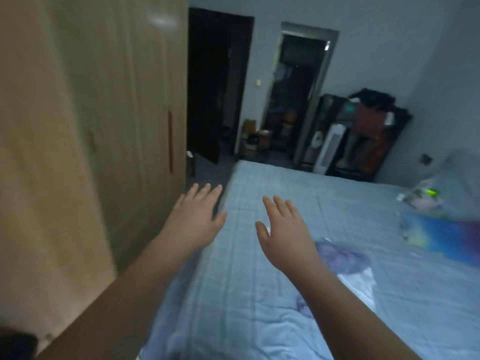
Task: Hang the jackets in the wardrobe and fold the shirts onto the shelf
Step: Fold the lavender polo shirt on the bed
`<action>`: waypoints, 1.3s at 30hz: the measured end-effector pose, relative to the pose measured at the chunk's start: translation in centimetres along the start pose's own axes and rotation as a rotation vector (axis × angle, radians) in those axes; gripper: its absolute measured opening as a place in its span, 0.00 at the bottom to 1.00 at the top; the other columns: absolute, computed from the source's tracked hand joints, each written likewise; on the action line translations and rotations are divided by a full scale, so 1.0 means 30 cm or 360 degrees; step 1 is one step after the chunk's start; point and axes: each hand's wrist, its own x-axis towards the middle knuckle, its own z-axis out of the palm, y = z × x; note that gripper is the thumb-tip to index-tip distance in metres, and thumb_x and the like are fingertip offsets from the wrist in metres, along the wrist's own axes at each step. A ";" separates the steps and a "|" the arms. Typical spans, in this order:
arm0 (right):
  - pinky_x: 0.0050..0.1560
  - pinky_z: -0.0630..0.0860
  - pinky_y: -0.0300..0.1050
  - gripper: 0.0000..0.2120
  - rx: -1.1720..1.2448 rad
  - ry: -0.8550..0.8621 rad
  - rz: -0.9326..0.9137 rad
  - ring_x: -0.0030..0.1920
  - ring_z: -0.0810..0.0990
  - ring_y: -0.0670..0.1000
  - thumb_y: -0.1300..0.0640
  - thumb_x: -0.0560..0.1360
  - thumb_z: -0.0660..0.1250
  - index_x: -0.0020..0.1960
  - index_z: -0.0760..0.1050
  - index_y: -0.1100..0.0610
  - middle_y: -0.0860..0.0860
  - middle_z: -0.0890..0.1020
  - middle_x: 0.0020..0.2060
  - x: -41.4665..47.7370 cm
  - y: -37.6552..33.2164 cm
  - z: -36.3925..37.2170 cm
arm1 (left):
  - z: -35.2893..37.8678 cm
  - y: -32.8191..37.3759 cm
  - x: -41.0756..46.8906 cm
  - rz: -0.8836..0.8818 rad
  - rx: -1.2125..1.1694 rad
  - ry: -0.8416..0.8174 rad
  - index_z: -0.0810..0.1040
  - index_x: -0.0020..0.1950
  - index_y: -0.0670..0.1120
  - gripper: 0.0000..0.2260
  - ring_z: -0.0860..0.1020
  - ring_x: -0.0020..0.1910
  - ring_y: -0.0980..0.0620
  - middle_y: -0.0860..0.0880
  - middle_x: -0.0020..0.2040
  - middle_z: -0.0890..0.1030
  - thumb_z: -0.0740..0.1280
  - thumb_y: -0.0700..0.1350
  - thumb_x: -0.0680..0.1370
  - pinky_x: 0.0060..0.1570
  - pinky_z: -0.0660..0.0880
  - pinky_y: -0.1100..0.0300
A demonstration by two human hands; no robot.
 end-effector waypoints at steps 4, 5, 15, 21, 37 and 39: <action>0.78 0.52 0.53 0.30 -0.0051 0.0037 0.0219 0.79 0.51 0.55 0.43 0.82 0.54 0.81 0.51 0.50 0.52 0.56 0.80 -0.054 0.259 -0.090 | 0.112 0.289 0.088 0.0219 -0.0104 -0.0084 0.55 0.81 0.53 0.29 0.54 0.80 0.45 0.49 0.81 0.59 0.56 0.59 0.82 0.76 0.55 0.46; 0.78 0.52 0.53 0.30 -0.0057 0.0052 0.0257 0.79 0.51 0.56 0.44 0.82 0.55 0.80 0.52 0.51 0.53 0.57 0.79 -0.060 0.312 -0.103 | 0.139 0.339 0.108 0.0248 -0.0106 -0.0099 0.54 0.81 0.53 0.29 0.54 0.80 0.46 0.49 0.81 0.59 0.56 0.59 0.82 0.77 0.55 0.47; 0.77 0.53 0.52 0.30 -0.0054 0.0074 0.0479 0.79 0.52 0.55 0.46 0.81 0.58 0.80 0.54 0.51 0.52 0.58 0.79 0.050 0.715 -0.097 | 0.422 0.613 0.394 0.0432 -0.0091 -0.0226 0.55 0.81 0.51 0.29 0.54 0.79 0.45 0.47 0.80 0.59 0.56 0.58 0.82 0.76 0.54 0.49; 0.77 0.52 0.50 0.29 -0.0058 0.0044 0.0499 0.78 0.57 0.58 0.50 0.81 0.61 0.79 0.59 0.56 0.57 0.63 0.77 0.267 0.980 -0.019 | 0.654 0.711 0.667 0.0444 -0.0121 -0.0276 0.58 0.80 0.49 0.28 0.57 0.79 0.44 0.46 0.79 0.62 0.58 0.56 0.82 0.76 0.56 0.49; 0.69 0.64 0.51 0.27 0.0214 -0.0405 0.0843 0.72 0.65 0.58 0.54 0.79 0.64 0.76 0.64 0.58 0.57 0.69 0.72 0.482 1.710 0.536 | 1.522 0.856 0.963 0.0210 -0.0484 -0.0793 0.72 0.72 0.41 0.21 0.72 0.67 0.39 0.40 0.66 0.76 0.66 0.45 0.80 0.65 0.69 0.48; 0.70 0.64 0.51 0.26 0.0285 -0.0537 0.0880 0.72 0.65 0.57 0.55 0.79 0.63 0.76 0.63 0.57 0.56 0.69 0.72 0.451 1.789 0.662 | 1.666 0.864 0.943 0.0115 -0.0571 -0.0911 0.74 0.67 0.40 0.18 0.75 0.62 0.39 0.39 0.62 0.78 0.66 0.42 0.78 0.60 0.71 0.50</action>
